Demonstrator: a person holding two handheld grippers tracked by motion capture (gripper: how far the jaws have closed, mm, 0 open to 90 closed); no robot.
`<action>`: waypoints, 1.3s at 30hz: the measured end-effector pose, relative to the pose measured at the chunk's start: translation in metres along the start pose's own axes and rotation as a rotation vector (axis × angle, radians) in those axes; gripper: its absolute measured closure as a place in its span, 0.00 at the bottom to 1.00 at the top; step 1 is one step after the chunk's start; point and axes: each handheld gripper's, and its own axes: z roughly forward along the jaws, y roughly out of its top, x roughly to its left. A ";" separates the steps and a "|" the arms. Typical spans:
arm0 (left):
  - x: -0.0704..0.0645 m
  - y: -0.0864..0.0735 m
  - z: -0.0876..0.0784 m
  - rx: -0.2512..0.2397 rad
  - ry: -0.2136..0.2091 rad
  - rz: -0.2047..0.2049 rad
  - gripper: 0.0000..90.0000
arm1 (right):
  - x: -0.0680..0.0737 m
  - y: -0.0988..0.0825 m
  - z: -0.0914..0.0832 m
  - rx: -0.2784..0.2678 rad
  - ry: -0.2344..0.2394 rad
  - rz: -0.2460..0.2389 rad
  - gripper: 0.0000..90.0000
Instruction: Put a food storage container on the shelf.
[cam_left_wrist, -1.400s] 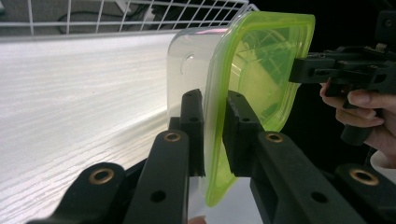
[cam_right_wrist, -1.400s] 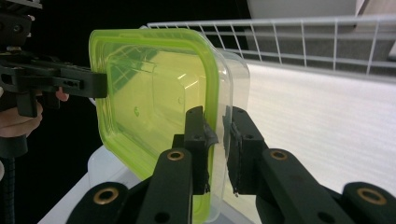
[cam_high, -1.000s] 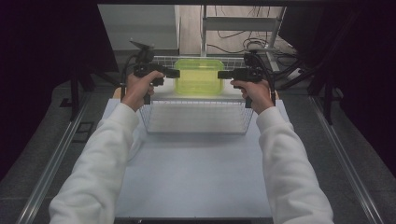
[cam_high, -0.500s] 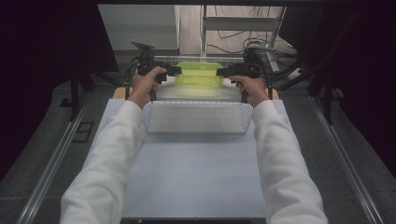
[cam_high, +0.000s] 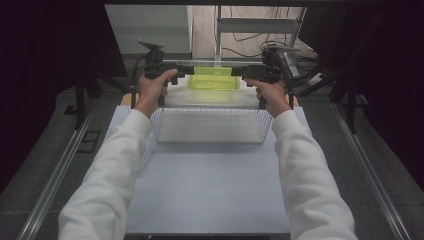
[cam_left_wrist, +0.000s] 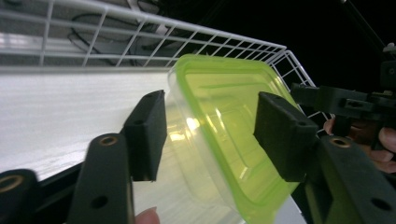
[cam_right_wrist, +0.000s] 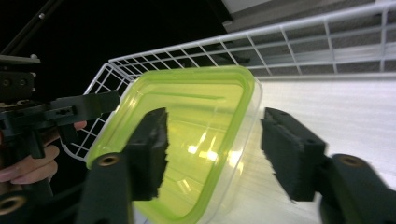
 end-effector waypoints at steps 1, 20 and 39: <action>-0.002 0.000 -0.003 -0.006 0.005 0.010 0.45 | 0.002 0.000 -0.001 0.001 -0.012 -0.013 0.38; -0.029 -0.058 -0.058 -0.006 0.033 0.204 0.38 | 0.028 -0.046 -0.059 -0.002 0.009 -0.291 0.33; -0.017 -0.189 -0.071 0.131 0.049 0.317 0.35 | -0.003 -0.180 -0.080 0.058 0.025 -0.400 0.33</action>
